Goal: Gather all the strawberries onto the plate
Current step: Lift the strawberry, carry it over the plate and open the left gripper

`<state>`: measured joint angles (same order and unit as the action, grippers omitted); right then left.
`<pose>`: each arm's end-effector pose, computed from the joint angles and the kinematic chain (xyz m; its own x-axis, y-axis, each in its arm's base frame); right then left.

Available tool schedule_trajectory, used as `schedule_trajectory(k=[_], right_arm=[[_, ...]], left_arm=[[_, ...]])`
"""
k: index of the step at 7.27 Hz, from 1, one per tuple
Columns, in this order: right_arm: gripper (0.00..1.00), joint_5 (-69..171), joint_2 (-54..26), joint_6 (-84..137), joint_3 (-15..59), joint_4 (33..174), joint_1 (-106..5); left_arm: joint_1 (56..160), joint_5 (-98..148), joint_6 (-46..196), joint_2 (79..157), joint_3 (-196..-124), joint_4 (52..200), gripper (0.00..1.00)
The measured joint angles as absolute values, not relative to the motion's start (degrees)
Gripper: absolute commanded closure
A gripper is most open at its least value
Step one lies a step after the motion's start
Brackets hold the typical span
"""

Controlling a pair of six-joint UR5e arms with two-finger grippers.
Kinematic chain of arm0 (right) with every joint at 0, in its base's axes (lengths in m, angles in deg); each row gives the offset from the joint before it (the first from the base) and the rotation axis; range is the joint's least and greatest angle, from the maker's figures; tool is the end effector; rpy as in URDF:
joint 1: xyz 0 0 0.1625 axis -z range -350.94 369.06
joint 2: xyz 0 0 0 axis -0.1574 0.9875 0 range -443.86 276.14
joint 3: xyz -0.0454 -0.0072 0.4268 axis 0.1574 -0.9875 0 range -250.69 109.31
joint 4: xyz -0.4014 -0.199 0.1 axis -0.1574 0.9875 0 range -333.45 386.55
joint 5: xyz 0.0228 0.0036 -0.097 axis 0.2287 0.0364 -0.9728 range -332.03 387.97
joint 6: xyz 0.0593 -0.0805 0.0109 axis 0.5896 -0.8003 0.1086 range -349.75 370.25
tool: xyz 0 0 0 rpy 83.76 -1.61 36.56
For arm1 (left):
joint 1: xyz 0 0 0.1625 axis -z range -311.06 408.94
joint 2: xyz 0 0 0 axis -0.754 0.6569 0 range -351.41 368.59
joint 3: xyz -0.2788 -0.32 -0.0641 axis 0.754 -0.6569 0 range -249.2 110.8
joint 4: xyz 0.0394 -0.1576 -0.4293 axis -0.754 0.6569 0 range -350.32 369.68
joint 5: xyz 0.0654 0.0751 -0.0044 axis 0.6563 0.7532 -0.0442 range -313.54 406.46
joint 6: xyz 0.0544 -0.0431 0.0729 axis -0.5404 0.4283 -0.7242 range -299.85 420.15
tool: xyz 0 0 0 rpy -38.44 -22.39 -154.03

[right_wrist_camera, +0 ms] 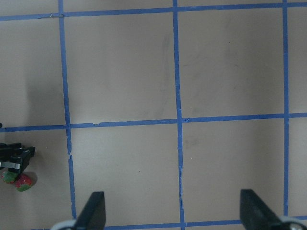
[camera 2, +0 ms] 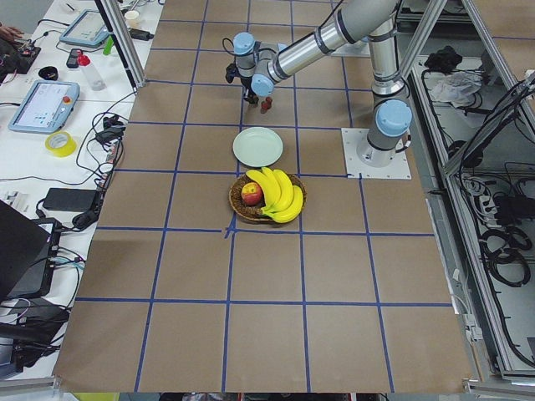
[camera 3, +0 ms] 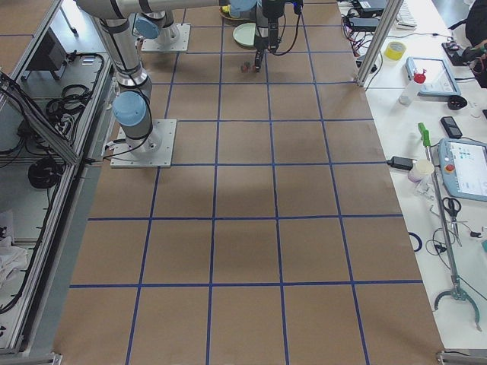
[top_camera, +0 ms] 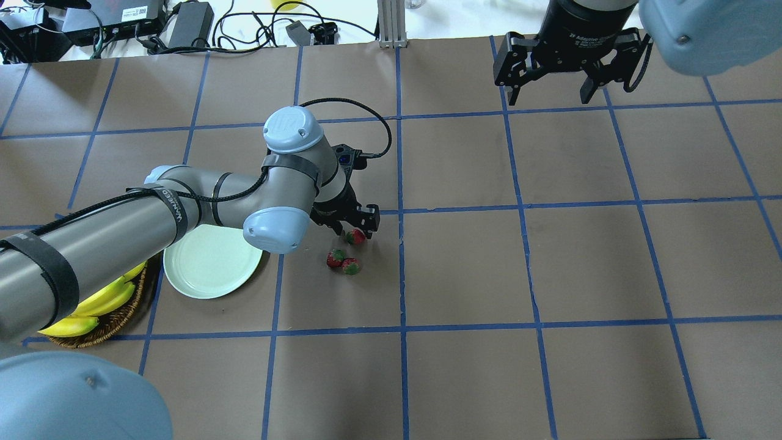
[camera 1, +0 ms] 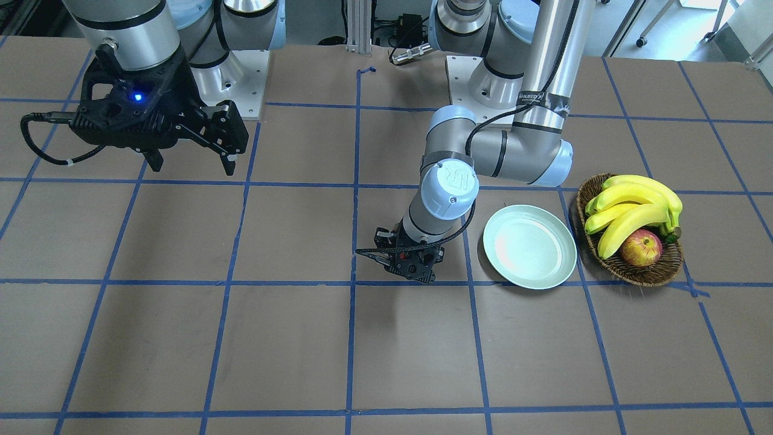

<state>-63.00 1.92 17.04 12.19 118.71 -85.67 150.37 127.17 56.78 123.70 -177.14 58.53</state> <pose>0.1789 -0.5657 0.5214 -0.9993 0.0370 0.0065 0.0362 0.9953 -0.0894 -0.2653 -0.5579 0.1487 -0.9550 0.2477 0.1630 0.2548 0.9667 0.0236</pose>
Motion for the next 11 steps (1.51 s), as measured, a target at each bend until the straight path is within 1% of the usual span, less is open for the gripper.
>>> schedule_trajectory(k=[2,3,5,8,11], right_arm=[[0.0,-63.0,1.9,17.0,12.2,118.7,-85.7],[0.0,-63.0,1.9,17.1,12.2,118.7,-85.8],[0.0,-62.9,2.0,17.1,12.2,118.7,-85.9],[0.0,-62.8,1.8,17.3,12.3,119.1,-86.1],[0.0,-62.8,1.6,17.6,12.4,119.7,-86.0]], left_arm=[[150.0,127.6,55.6,122.6,-174.4,60.4,1.0],[149.2,128.3,55.0,121.7,-172.0,63.7,1.0],[143.8,134.3,47.1,119.8,-168.9,69.7,1.0],[130.7,137.4,42.0,118.2,-170.5,73.8,1.0],[120.4,140.3,41.8,118.5,-176.2,74.4,1.0]])
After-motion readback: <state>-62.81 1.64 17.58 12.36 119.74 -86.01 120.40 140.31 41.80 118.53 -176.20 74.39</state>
